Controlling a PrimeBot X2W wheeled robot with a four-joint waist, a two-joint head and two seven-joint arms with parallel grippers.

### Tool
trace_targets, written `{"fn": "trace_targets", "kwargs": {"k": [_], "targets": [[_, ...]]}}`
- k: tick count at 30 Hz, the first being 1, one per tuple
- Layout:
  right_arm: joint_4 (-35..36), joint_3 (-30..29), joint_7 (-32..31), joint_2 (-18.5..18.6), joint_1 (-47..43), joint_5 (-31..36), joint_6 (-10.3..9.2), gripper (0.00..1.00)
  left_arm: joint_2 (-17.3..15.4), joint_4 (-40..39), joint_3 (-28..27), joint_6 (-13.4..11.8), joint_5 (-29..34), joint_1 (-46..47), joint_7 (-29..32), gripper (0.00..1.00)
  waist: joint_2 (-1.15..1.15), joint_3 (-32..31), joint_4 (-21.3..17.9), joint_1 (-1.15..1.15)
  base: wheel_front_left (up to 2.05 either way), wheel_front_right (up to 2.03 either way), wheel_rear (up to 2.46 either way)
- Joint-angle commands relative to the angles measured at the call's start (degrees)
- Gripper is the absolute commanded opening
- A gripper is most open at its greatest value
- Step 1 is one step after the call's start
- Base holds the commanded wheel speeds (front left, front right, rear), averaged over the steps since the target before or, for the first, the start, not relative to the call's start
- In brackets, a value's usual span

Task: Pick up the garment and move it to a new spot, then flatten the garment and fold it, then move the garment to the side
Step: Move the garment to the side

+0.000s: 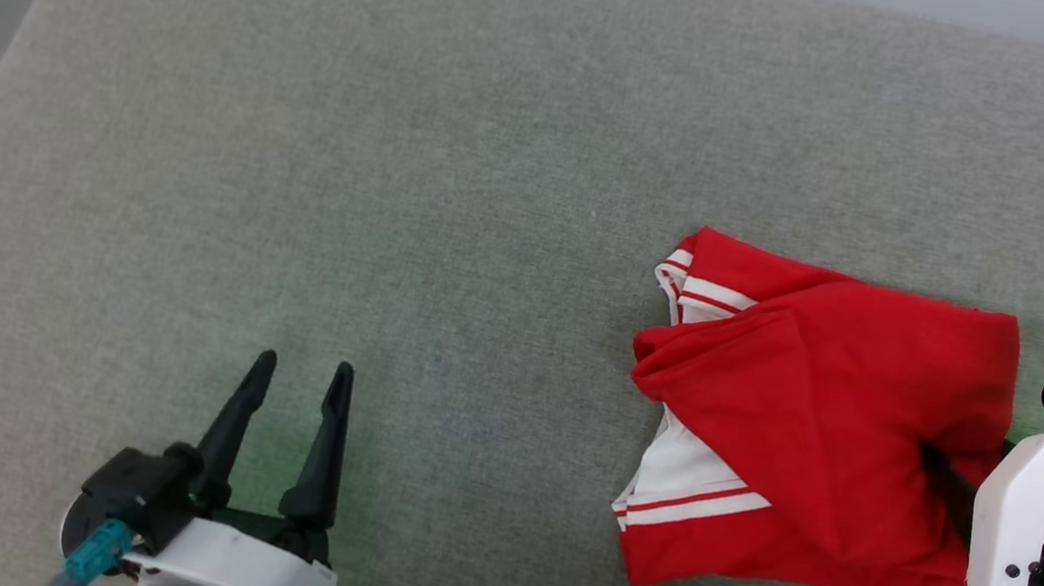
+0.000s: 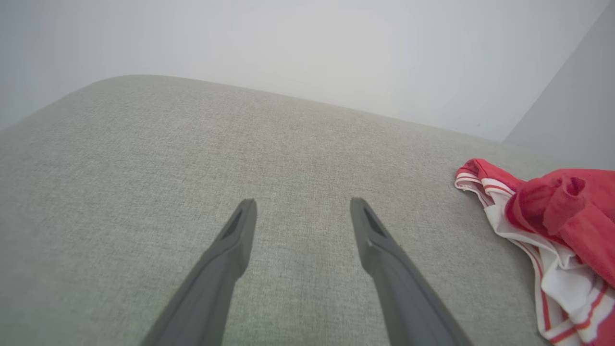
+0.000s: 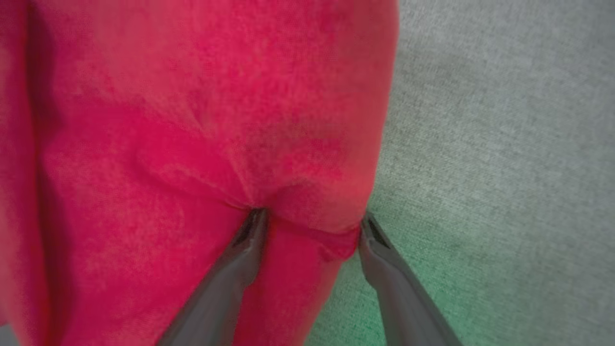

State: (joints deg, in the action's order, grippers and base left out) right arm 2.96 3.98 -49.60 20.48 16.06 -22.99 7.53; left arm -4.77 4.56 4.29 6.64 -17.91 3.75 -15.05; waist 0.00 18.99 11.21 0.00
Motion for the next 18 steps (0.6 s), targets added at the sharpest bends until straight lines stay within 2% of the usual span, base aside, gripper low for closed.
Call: {"fn": "trace_targets", "kwargs": {"k": [1,10,18], "targets": [[-1.14,0.69,0.26,-0.91,-0.24,0.22,-0.1,0.0,0.2,0.35,0.04,0.43,0.27,0.77,-0.11,1.0,0.0,0.45,0.35,0.0,0.0,0.0,0.0],[-1.97,-1.68,5.54,-2.4,0.33,-0.57,-0.1,0.0,0.49,1.23,-0.73,0.76,1.23,1.56,-0.12,1.0,0.0,-1.03,-1.26,0.0,0.0,0.0,0.0],[-1.89,-3.68,11.08,-3.03,1.46,-3.65,-0.1,0.0,-0.5,0.18,-0.49,0.89,1.88,1.94,-0.12,1.0,0.0,-2.24,-6.19,0.0,0.0,0.0,0.0]]}}
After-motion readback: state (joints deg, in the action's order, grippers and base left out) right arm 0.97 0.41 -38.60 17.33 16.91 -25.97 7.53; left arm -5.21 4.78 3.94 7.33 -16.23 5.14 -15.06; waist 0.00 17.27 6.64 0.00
